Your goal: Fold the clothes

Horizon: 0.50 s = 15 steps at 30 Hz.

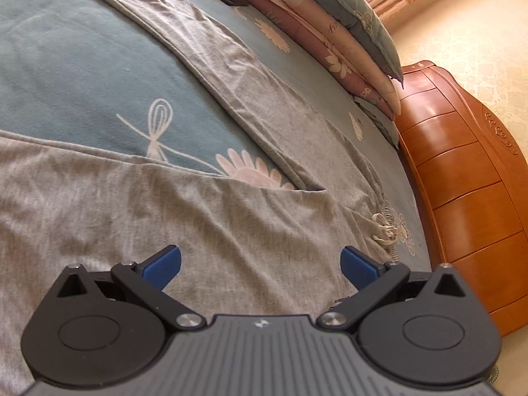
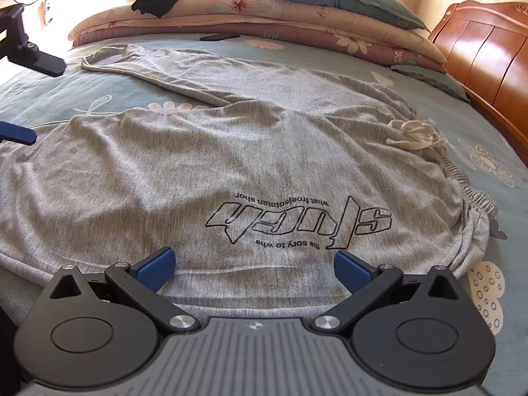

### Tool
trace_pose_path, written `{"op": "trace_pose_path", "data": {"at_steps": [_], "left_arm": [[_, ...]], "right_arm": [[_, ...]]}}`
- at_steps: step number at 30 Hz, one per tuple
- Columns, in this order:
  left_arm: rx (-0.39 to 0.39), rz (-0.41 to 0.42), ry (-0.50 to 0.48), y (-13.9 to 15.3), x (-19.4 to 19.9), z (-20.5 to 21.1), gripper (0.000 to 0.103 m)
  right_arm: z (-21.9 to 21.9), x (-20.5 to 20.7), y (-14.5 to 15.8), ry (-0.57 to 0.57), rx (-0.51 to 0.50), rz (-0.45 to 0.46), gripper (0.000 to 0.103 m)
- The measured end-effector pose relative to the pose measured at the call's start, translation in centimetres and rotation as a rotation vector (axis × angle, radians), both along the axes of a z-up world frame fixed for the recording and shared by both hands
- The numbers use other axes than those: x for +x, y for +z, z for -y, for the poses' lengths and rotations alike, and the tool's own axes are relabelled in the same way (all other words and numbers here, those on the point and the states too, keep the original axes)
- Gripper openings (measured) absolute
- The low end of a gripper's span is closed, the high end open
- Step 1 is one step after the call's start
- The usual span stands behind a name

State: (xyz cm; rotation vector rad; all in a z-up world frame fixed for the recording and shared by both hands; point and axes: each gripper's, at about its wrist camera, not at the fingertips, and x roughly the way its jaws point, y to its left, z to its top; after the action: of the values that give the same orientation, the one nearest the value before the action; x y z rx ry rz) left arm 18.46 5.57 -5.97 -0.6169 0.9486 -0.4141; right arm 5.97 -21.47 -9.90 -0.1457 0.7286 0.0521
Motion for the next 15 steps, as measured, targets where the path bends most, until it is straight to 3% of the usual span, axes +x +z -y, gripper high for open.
{"op": "trace_pose_path", "data": {"at_steps": [4,7,10,15], "left_arm": [[-0.011,0.002,-0.044,-0.4,3.4,4.1,0.102],[0.035,0.005,-0.040,-1.4,6.0,6.0,0.102],[0.076,-0.020,-0.016,-3.1,8.2,6.7,0.102],[0.071,-0.011,0.040,-3.5,9.7,6.1,0.102]], "right_arm": [[-0.8,-0.7,0.0,0.019,-0.159,0.055,0.103],[-0.8,-0.5,-0.6,0.038,-0.188,0.030,0.103],[0.2,-0.3,-0.5,0.033,-0.122,0.006,0.103],[3.4,0.7,-1.0,-0.019,0.109,-0.075,0.103]]}}
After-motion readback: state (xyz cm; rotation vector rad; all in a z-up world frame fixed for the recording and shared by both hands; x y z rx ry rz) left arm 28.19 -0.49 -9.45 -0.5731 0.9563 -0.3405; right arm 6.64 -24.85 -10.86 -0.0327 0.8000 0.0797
